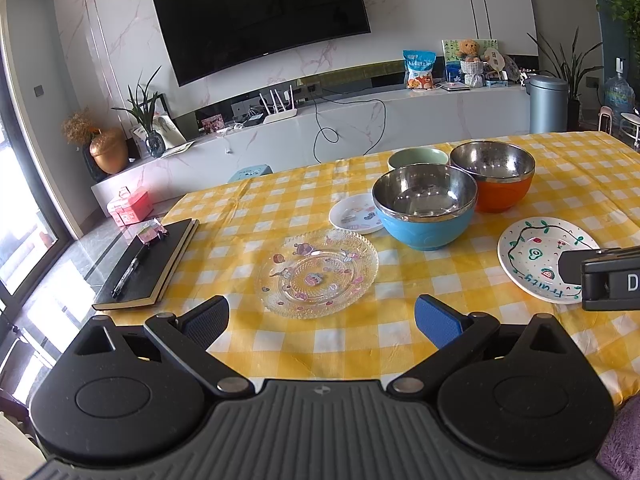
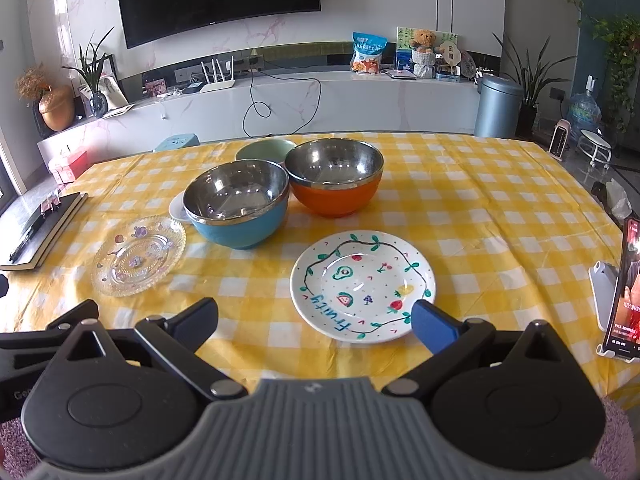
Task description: Organize plates and bowls
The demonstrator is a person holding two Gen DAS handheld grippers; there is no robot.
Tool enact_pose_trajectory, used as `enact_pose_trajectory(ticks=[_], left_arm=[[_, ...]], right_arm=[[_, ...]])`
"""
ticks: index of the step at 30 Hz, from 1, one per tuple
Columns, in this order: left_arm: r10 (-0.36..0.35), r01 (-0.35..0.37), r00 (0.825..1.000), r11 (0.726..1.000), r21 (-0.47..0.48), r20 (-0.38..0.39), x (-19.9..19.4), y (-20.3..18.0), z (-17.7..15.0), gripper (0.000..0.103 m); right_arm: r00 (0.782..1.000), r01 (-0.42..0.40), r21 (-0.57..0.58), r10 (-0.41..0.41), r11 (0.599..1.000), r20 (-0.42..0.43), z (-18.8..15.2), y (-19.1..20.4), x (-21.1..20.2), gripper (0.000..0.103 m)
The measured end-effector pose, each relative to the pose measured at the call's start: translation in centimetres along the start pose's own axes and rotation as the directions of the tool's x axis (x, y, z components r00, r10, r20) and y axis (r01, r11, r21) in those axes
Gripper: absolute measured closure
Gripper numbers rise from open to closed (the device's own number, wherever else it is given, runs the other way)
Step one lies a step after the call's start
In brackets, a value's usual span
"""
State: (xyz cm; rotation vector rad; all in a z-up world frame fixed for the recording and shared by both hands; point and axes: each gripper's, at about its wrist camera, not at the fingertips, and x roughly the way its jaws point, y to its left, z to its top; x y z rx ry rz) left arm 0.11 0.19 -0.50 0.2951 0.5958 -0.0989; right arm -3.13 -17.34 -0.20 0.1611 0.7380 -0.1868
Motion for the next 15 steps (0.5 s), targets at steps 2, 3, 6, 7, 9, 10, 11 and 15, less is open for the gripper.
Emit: enact_pose_trajectory(ticks=[2,3,6,7,9,10,11,15], left_arm=[[0.0,0.0,1.0,1.0,0.0,-0.001,-0.01,0.01,0.03,0.0],[-0.001,0.001,1.0,1.0,0.0,-0.001,-0.02,0.03,0.04,0.0],[-0.002,0.002,1.0,1.0,0.0,-0.003,0.19,0.08,-0.05,0.0],[-0.001,0.001,1.0,1.0,-0.001,-0.002,0.14,0.09,0.0,0.0],[-0.001,0.001,1.0,1.0,-0.001,-0.002,0.15,0.09,-0.01,0.0],[-0.001,0.001,1.0,1.0,0.0,-0.002,0.2,0.08,-0.06,0.0],[-0.002,0.002,1.0,1.0,-0.002,-0.003,0.16,0.1,0.0,0.0],[-0.003,0.003,1.0,1.0,-0.003,-0.004,0.23,0.09,-0.05,0.0]], right_arm=[[1.0,0.0,-0.001,0.0,1.0,0.0,-0.01,0.02,0.02,0.002],[1.0,0.0,-0.001,0.0,1.0,0.0,-0.02,0.02,0.02,0.002],[1.0,-0.001,-0.002,0.001,1.0,-0.003,-0.05,0.0,0.19,0.002],[1.0,0.0,-0.003,0.0,1.0,-0.005,-0.07,0.04,0.22,0.002],[1.0,0.0,-0.004,0.0,1.0,-0.006,-0.08,0.08,0.32,0.002],[1.0,0.0,-0.004,0.0,1.0,-0.006,-0.08,0.1,0.33,0.002],[1.0,0.001,-0.004,-0.001,1.0,-0.006,-0.09,0.1,0.33,0.002],[1.0,0.0,-0.005,0.0,1.0,-0.01,-0.1,0.13,0.4,0.002]])
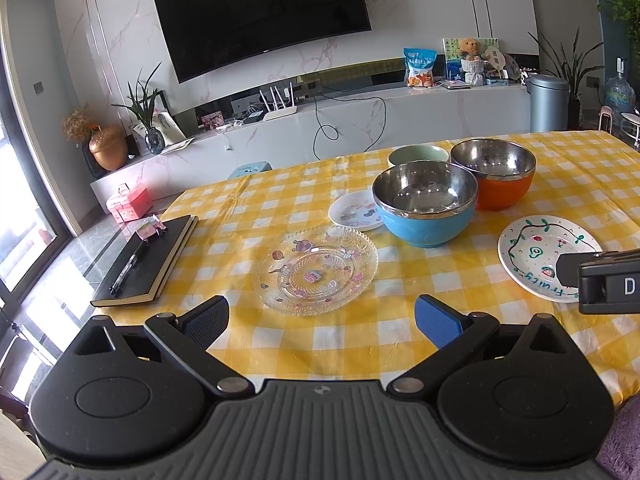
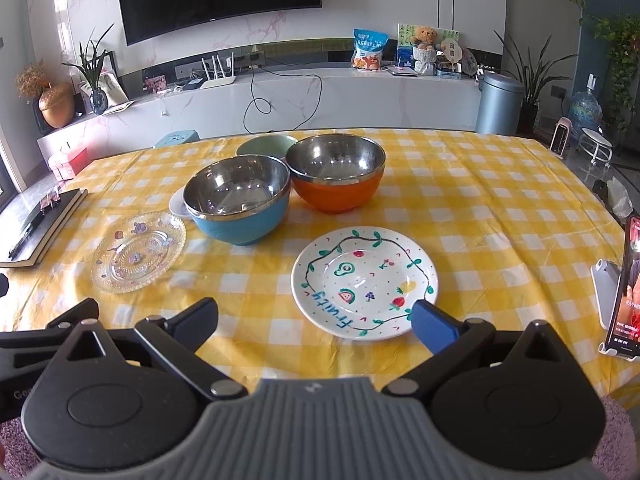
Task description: Organize plates and bowls
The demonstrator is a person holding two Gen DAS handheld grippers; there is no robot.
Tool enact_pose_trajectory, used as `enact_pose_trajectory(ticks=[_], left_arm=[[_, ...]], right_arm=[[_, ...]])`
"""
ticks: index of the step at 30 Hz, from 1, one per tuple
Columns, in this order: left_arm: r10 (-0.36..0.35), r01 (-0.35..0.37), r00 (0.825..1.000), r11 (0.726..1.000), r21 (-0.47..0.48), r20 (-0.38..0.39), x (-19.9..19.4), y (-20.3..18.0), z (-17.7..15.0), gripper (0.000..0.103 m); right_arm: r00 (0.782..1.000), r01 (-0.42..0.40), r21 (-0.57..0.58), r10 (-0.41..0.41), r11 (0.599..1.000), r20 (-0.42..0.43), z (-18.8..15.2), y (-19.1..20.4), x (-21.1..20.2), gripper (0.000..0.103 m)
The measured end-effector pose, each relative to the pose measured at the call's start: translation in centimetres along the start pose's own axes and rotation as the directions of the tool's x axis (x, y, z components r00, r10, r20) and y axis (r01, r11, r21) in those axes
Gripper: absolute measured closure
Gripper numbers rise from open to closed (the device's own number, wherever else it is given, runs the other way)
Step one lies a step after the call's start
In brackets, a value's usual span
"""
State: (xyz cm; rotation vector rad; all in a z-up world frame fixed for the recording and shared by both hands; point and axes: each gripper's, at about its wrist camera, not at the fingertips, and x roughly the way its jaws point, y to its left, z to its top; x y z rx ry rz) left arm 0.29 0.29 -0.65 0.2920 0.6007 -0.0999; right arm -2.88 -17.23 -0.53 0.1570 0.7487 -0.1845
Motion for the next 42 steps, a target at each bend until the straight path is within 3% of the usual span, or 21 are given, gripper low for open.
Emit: enact_pose_trajectory(ticks=[15,42], left_arm=[[-0.002,0.002,1.0,1.0,0.0,-0.007,0.2,-0.2,-1.4,0.0],[-0.01,0.01,1.0,1.0,0.005,-0.024,0.6,-0.4,-1.0,0.0]], right_arm=[[1.0,0.001,-0.006,-0.001,1.0,-0.012,0.1,0.2,0.3,0.002],[1.0,0.001,0.011,0.0,1.0,-0.031,0.0,0.0,0.9,0.002]])
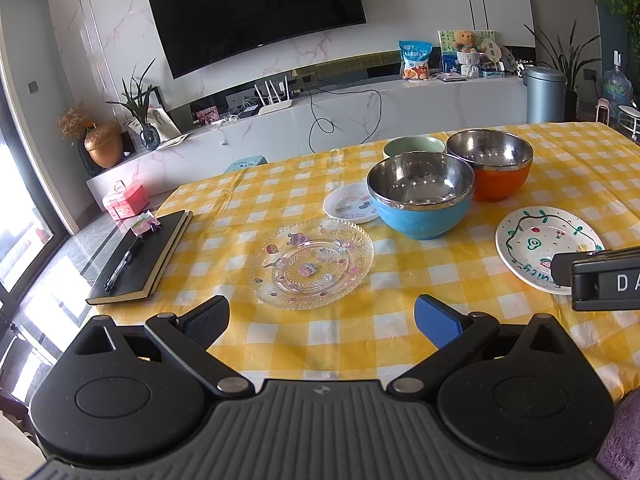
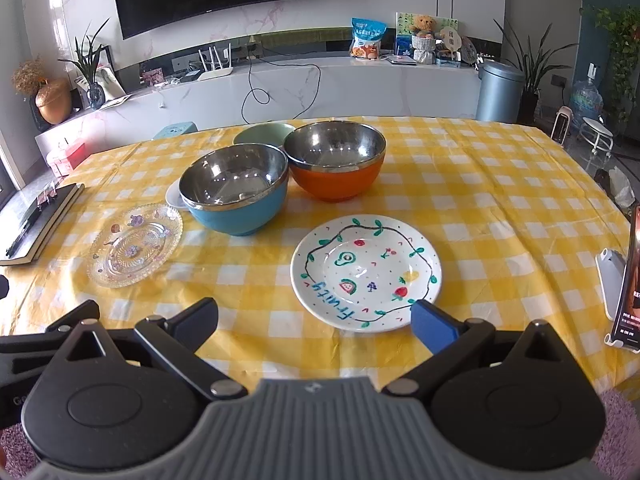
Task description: Organize plates and bowls
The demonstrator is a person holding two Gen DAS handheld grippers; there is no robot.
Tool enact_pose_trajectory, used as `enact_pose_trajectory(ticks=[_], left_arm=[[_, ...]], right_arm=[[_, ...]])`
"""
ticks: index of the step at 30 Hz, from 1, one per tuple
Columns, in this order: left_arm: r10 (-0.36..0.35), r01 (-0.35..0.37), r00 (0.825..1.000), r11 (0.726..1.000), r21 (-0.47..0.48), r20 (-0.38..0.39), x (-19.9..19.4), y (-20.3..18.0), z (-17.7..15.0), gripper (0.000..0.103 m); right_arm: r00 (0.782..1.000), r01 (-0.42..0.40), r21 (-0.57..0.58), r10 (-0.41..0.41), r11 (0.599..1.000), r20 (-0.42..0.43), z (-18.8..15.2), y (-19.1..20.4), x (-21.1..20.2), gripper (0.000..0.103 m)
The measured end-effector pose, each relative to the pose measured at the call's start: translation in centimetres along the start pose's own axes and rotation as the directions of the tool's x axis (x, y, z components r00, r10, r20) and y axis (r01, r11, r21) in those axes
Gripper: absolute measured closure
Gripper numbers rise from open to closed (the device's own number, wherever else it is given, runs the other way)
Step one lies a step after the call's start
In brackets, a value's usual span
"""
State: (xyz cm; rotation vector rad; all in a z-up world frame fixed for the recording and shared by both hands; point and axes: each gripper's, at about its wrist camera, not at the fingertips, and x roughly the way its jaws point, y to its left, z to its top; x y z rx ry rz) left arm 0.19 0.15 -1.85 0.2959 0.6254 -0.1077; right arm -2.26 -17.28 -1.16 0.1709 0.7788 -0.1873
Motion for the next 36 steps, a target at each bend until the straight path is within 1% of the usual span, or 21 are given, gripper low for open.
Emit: enact_pose_trajectory(ticks=[10,13,16,18,19,22,25,28,31,32,33,34,35,36], left_arm=[[-0.005,0.005,1.0,1.0,0.003,-0.017,0.4,-0.1,0.2,0.0],[-0.058,0.057,0.998,0.998,-0.027,-0.022,0.6,0.2,0.3,0.0],[-0.161,0.162,0.987,0.985,-0.064,0.022,0.2,0.5,0.5,0.0],[-0.202,0.206,0.978,0.975,-0.086,0.05,0.0,0.5,0.9,0.0],[-0.203,0.207,0.977,0.975,-0.084,0.059,-0.1,0.3,1.1,0.0],[-0.19,0.196,0.977,0.979,-0.05,0.097,-0.1,-0.6,1.7,0.0],[-0.232,0.238,0.966,0.971,-0.037,0.116,0.4,-1.4,2.2,0.0],[-0.275,0.278,0.955,0.96,-0.021,0.108,1.4,-2.3,2.7,0.0],[-0.286,0.29,0.952,0.957,-0.016,0.105,2.6,-3.4,3.2,0.0],[-0.3,0.304,0.949,0.952,-0.024,0.096,3.1,-3.8,3.2,0.0],[-0.313,0.317,0.946,0.948,-0.031,0.082,3.7,-4.1,3.4,0.001],[-0.33,0.333,0.942,0.942,-0.041,0.065,4.3,-4.4,3.4,0.008],[-0.346,0.349,0.937,0.936,-0.049,0.055,4.9,-4.8,3.5,0.013],[-0.355,0.357,0.934,0.933,-0.054,0.044,5.5,-5.2,3.5,0.022]], right_arm=[[1.0,0.003,0.008,-0.003,1.0,-0.011,0.0,-0.2,0.5,0.002],[1.0,0.002,0.007,-0.002,1.0,0.002,0.0,-0.4,0.7,0.002],[0.999,0.001,-0.011,-0.001,1.0,0.05,-0.4,-0.8,0.7,0.002],[0.995,-0.003,-0.019,0.005,1.0,0.099,-0.7,-1.3,0.7,0.002],[0.992,-0.014,-0.016,0.016,1.0,0.129,-0.8,-1.7,0.7,0.002],[0.992,-0.012,0.003,0.011,1.0,0.128,-0.5,-2.7,1.3,0.002],[0.989,0.0,0.016,-0.002,1.0,0.147,-0.3,-3.8,1.9,0.003],[0.988,-0.006,0.025,0.002,1.0,0.157,-0.2,-4.9,2.6,0.003],[0.988,0.007,0.034,-0.012,0.999,0.157,-0.3,-5.8,3.6,0.003],[0.988,0.008,0.037,-0.014,0.999,0.157,-0.4,-6.1,4.0,0.003],[0.988,0.008,0.04,-0.014,0.999,0.154,-0.4,-6.5,4.4,0.005],[0.988,0.009,0.045,-0.016,0.999,0.151,-0.4,-6.9,4.8,0.009],[0.989,0.014,0.055,-0.022,0.998,0.148,-0.4,-7.3,5.1,0.012],[0.989,0.016,0.065,-0.025,0.998,0.146,-0.5,-7.7,5.5,0.017]])
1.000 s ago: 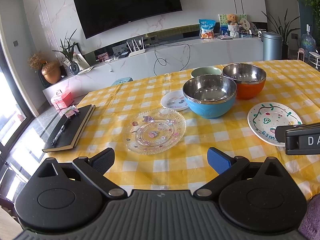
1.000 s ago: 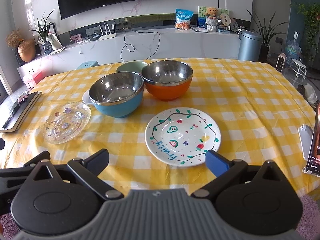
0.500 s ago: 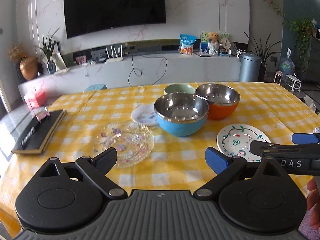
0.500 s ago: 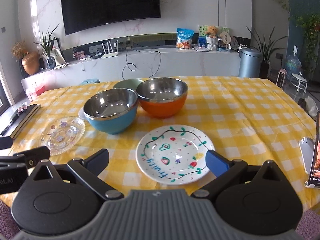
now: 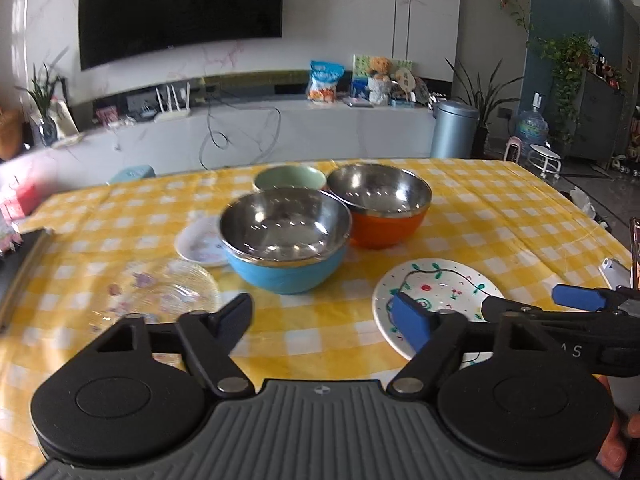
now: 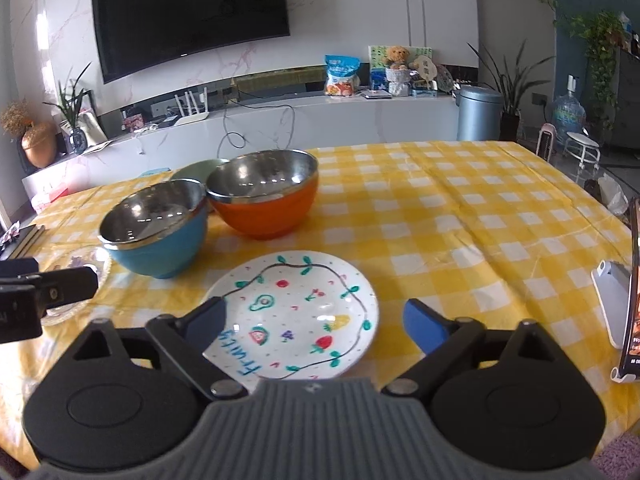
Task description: Organize plates and bowls
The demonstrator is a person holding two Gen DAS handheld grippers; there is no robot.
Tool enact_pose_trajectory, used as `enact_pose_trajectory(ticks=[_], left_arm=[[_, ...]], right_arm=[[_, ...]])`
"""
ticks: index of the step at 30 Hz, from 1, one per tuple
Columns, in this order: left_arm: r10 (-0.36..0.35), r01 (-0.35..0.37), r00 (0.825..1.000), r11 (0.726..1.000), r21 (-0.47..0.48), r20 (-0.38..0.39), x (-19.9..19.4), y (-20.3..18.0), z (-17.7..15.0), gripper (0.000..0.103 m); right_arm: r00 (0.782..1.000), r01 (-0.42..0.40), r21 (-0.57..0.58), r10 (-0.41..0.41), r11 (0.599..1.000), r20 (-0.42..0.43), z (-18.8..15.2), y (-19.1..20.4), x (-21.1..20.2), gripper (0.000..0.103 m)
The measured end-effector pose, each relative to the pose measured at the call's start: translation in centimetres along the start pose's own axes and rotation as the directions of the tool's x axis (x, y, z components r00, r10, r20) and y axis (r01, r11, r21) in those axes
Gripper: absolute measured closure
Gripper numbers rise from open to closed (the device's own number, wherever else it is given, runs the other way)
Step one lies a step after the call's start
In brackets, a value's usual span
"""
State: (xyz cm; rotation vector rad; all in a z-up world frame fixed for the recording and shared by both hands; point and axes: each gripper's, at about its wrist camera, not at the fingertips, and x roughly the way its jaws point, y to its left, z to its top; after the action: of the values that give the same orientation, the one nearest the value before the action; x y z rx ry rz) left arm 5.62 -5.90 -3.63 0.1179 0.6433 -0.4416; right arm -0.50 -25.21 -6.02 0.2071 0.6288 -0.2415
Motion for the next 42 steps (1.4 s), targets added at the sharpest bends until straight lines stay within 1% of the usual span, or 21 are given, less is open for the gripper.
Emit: enact_pose_trajectory(ticks=[1,2,3,4,6,7,8,9,10,12,14,15,16,18,19,23,24,26,29,35,42], left_arm=[[-0.004,0.004,1.0,1.0,-0.003,-0.01,0.7,-0.2,0.0,0.025],[-0.011,0.011,1.0,1.0,-0.012,-0.01,1.4,-0.3,-0.1,0.025],[-0.009,0.009,1.0,1.0,-0.019,-0.014,2.0,-0.4,-0.1,0.025],[-0.003,0.003,1.0,1.0,-0.026,-0.022,2.6,-0.6,-0.2,0.027],[-0.037,0.036,0.999,0.999,-0.041,-0.034,3.8,-0.8,-0.4,0.032],[-0.05,0.048,0.998,0.998,-0.043,-0.047,4.3,-1.0,-0.5,0.036],[-0.06,0.057,0.996,0.997,-0.047,-0.064,4.7,-1.2,-0.5,0.038],[-0.068,0.064,0.995,0.996,-0.054,-0.072,5.1,-1.4,-0.4,0.038],[-0.079,0.074,0.994,0.995,-0.067,-0.079,5.4,-1.5,-0.5,0.042],[-0.091,0.084,0.992,0.994,-0.076,-0.087,5.9,-1.6,-0.6,0.047],[-0.09,0.083,0.992,0.993,-0.081,-0.09,6.3,-1.7,-0.7,0.05],[-0.092,0.084,0.992,0.992,-0.089,-0.089,6.5,-1.7,-0.8,0.058],[-0.094,0.085,0.991,0.992,-0.095,-0.092,6.6,-1.6,-0.9,0.063],[-0.102,0.091,0.989,0.99,-0.106,-0.104,7.1,-1.3,-1.0,0.065],[-0.108,0.096,0.988,0.989,-0.111,-0.107,7.2,-1.2,-1.1,0.069],[-0.131,0.117,0.986,0.986,-0.122,-0.108,7.7,-1.2,-1.2,0.073],[-0.133,0.118,0.984,0.985,-0.122,-0.115,7.8,-1.2,-1.2,0.075],[-0.15,0.135,0.982,0.982,-0.134,-0.114,8.0,-1.3,-1.3,0.076],[-0.167,0.152,0.98,0.979,-0.133,-0.11,8.1,-1.4,-1.3,0.082],[-0.154,0.14,0.982,0.982,-0.129,-0.109,8.1,-1.5,-1.2,0.084],[-0.13,0.116,0.987,0.983,-0.142,-0.093,6.2,0.0,-1.2,0.084]], right_arm=[[1.0,0.004,0.009,-0.004,1.0,-0.002,0.0,-0.4,0.4,0.019],[1.0,0.009,0.016,-0.009,1.0,-0.007,0.1,-0.8,0.9,0.019],[1.0,0.013,0.021,-0.012,1.0,-0.011,0.1,-1.1,1.3,0.022],[1.0,0.017,0.025,-0.016,1.0,-0.012,0.1,-1.4,1.6,0.028],[0.999,0.027,0.033,-0.026,0.999,-0.02,0.2,-2.1,2.6,0.035],[0.999,0.032,0.041,-0.031,0.999,-0.025,0.2,-2.4,3.0,0.038],[0.999,0.037,0.05,-0.035,0.998,-0.03,0.2,-2.8,3.5,0.042],[0.999,0.038,0.058,-0.036,0.998,-0.036,0.3,-3.1,3.9,0.048],[0.999,0.039,0.068,-0.036,0.997,-0.038,0.3,-3.5,4.2,0.054],[0.998,0.043,0.085,-0.039,0.996,-0.04,0.1,-4.1,4.8,0.06],[0.998,0.045,0.095,-0.041,0.995,-0.041,-0.1,-4.4,5.2,0.062],[0.998,0.041,0.099,-0.038,0.994,-0.04,-0.1,-4.6,5.5,0.068],[0.999,0.034,0.103,-0.03,0.994,-0.042,-0.3,-4.9,5.7,0.077],[0.999,0.016,0.117,-0.011,0.993,-0.042,-0.4,-5.3,6.0,0.078],[0.999,0.006,0.125,-0.001,0.992,-0.039,-0.5,-5.4,6.1,0.079],[0.998,-0.036,0.139,0.042,0.99,-0.042,-0.5,-5.5,6.6,0.082],[0.998,-0.046,0.151,0.053,0.987,-0.042,-0.5,-5.5,6.7,0.085],[0.997,-0.057,0.164,0.065,0.985,-0.042,-0.5,-5.4,6.8,0.087],[0.997,-0.061,0.161,0.068,0.985,-0.038,-0.5,-5.2,6.8,0.088],[0.998,-0.05,0.153,0.056,0.987,-0.034,-0.6,-5.0,6.5,0.089],[0.995,-0.087,0.161,0.094,0.983,-0.036,-0.6,-3.9,5.4,0.091]])
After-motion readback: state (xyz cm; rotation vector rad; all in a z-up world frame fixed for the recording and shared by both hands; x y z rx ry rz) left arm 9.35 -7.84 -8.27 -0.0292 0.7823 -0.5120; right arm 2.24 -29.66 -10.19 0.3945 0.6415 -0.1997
